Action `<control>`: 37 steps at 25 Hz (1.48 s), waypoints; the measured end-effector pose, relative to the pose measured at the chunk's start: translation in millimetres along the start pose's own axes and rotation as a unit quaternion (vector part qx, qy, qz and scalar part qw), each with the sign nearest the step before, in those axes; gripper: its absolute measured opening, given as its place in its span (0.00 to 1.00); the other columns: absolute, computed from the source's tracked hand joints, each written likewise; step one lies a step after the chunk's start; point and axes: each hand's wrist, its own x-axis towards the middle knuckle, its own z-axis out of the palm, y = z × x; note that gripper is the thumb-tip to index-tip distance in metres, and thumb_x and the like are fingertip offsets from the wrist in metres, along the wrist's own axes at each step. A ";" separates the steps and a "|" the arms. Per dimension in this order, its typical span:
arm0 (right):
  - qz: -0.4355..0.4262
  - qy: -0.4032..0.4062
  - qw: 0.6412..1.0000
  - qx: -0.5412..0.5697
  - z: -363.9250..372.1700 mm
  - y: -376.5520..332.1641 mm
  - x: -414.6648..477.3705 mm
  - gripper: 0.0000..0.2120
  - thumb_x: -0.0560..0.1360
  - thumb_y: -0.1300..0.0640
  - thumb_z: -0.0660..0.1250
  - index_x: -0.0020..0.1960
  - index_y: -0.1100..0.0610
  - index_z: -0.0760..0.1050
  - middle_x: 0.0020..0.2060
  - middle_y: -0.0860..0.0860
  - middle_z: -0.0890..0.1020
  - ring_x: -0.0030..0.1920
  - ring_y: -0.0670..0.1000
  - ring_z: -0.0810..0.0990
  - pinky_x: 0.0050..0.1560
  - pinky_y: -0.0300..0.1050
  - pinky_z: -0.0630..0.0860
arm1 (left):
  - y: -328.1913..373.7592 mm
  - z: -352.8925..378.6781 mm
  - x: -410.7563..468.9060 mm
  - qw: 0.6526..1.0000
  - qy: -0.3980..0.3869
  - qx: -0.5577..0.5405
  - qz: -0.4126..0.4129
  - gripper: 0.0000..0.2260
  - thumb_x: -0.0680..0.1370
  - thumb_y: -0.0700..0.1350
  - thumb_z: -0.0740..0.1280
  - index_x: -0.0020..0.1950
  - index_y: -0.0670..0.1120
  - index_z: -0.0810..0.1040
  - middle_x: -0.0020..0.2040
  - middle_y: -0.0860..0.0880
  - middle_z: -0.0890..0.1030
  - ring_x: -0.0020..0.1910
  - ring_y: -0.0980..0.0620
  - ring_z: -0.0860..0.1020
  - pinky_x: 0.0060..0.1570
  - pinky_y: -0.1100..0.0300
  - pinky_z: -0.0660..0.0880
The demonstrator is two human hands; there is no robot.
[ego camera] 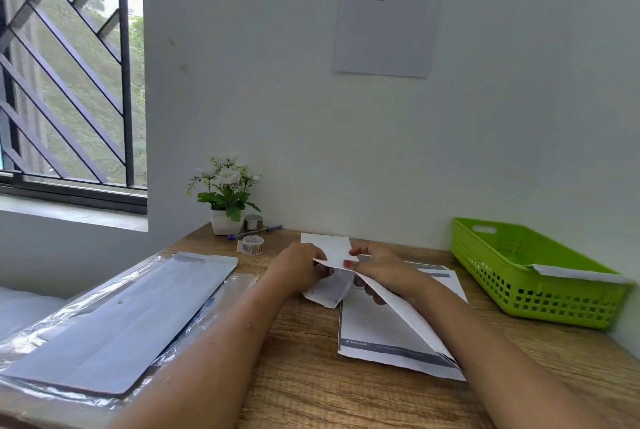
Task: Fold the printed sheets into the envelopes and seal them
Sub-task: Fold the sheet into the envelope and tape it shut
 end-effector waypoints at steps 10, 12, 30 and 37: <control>0.012 -0.104 0.991 -0.083 -12.4 -7.4 -25.4 0.11 0.74 0.45 0.68 0.45 0.53 0.76 0.38 0.48 0.77 0.38 0.45 0.73 0.43 0.39 0.70 | 1.0 -0.7 -1.6 0.995 0.032 -0.094 0.011 0.08 0.74 0.44 0.68 0.52 0.46 0.83 0.50 0.49 0.82 0.45 0.53 0.77 0.43 0.63 0.73; 0.020 -0.100 0.991 -0.080 -10.1 -9.1 -25.0 0.12 0.73 0.43 0.69 0.44 0.52 0.75 0.40 0.48 0.77 0.39 0.46 0.73 0.44 0.40 0.69 | 5.4 -0.9 -2.5 0.996 0.036 -0.078 0.021 0.09 0.75 0.47 0.68 0.52 0.45 0.82 0.49 0.48 0.82 0.43 0.53 0.76 0.41 0.63 0.72; 0.057 0.132 0.979 -0.143 -3.4 7.3 -9.8 0.14 0.73 0.49 0.69 0.38 0.56 0.68 0.33 0.51 0.73 0.33 0.48 0.70 0.33 0.42 0.64 | 24.7 11.6 -6.5 0.994 0.061 -0.006 0.085 0.06 0.75 0.49 0.65 0.45 0.48 0.79 0.45 0.48 0.81 0.46 0.48 0.77 0.40 0.59 0.70; 0.139 -0.090 0.979 0.117 -13.7 -3.7 -30.4 0.34 0.71 0.57 0.74 0.70 0.47 0.60 0.54 0.55 0.78 0.52 0.55 0.81 0.49 0.53 0.80 | 19.8 11.2 -5.4 0.994 0.091 -0.016 0.054 0.06 0.77 0.47 0.65 0.47 0.46 0.80 0.47 0.48 0.81 0.45 0.49 0.77 0.43 0.58 0.74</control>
